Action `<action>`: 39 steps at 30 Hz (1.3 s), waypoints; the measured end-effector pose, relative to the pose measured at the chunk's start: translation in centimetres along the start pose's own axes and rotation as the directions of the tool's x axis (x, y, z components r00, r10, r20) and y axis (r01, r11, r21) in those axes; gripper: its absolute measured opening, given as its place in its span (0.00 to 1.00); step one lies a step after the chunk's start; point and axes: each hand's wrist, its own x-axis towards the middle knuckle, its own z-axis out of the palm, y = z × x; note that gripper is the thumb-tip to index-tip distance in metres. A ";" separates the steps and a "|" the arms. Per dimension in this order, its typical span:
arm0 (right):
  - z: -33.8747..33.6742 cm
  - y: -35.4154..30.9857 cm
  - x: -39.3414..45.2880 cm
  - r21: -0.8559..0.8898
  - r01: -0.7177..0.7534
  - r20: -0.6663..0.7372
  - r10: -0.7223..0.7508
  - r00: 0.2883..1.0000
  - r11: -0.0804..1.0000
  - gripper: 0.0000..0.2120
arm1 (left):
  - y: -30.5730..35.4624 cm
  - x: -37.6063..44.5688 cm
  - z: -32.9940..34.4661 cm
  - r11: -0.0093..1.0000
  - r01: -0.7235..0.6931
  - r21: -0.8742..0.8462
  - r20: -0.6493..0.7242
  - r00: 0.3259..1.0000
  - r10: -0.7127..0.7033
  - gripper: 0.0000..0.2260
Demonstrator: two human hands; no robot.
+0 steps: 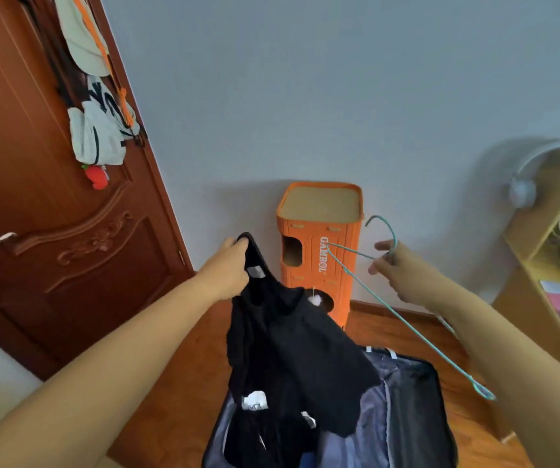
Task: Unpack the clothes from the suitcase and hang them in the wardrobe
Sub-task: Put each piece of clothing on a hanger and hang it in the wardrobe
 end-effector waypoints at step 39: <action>2.9 -4.4 -7.7 -0.109 0.576 -0.686 -0.480 0.546 0.810 0.04 | 9.8 -4.0 -11.6 0.838 -0.396 0.376 -0.372 0.763 0.528 0.16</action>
